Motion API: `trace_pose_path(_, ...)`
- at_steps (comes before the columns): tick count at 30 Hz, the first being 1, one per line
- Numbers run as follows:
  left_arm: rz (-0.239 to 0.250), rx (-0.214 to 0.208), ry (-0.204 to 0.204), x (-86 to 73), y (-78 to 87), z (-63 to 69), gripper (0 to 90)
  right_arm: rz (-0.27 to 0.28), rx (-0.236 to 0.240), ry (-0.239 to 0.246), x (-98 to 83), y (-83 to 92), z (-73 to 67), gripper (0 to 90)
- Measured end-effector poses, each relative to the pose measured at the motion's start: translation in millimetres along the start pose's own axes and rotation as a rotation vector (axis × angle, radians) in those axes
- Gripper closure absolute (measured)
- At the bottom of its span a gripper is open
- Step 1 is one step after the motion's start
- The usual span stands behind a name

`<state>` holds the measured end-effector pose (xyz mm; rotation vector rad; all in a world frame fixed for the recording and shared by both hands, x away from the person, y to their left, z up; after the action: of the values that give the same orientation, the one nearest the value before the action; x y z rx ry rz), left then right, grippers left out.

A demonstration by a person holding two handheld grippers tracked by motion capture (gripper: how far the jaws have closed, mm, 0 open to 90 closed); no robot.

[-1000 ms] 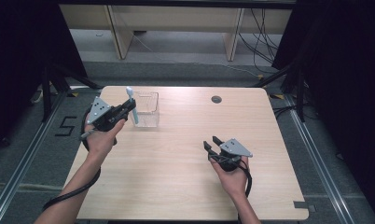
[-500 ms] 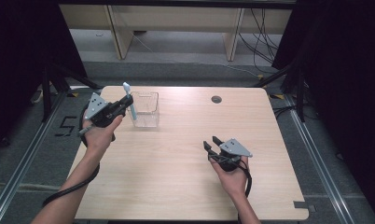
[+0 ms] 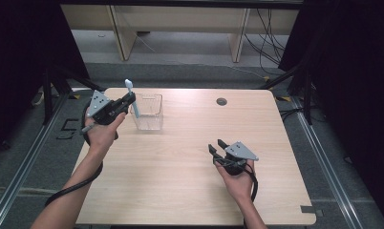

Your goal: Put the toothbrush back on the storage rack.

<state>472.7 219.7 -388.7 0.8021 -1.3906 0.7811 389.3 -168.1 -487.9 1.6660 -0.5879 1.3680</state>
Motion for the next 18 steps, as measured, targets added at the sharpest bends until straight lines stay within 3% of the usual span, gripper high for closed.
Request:
trace_pose_path(6,0.015,0.001,0.010,1.5,-4.2,-4.0,84.3,0.012,0.002,0.015,-0.1,-0.9,1.3,57.1)
trace_pose_path(10,0.016,0.007,0.012,0.8,-7.4,-7.7,84.3,0.009,0.010,-0.001,-0.6,-1.2,0.5,57.1)
trace_pose_path(13,0.016,0.011,0.015,0.3,-10.0,-10.7,84.2,0.010,0.003,0.018,-0.5,-0.8,1.9,57.1)
trace_pose_path(18,0.019,0.024,0.021,-0.1,-13.9,-15.3,84.2,0.008,0.007,0.000,-0.6,-0.8,0.6,57.1)
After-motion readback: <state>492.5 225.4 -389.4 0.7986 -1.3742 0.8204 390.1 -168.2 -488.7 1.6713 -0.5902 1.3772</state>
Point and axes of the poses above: each handheld gripper's, and its own axes: y roughly backward along the jaws, x roughly out of its top, z roughly to its right, the point moved 1 cm from there along -y, roughly forward along the jaws, and after that the axes turned 1 degree about -z, right-handed, at the moved point
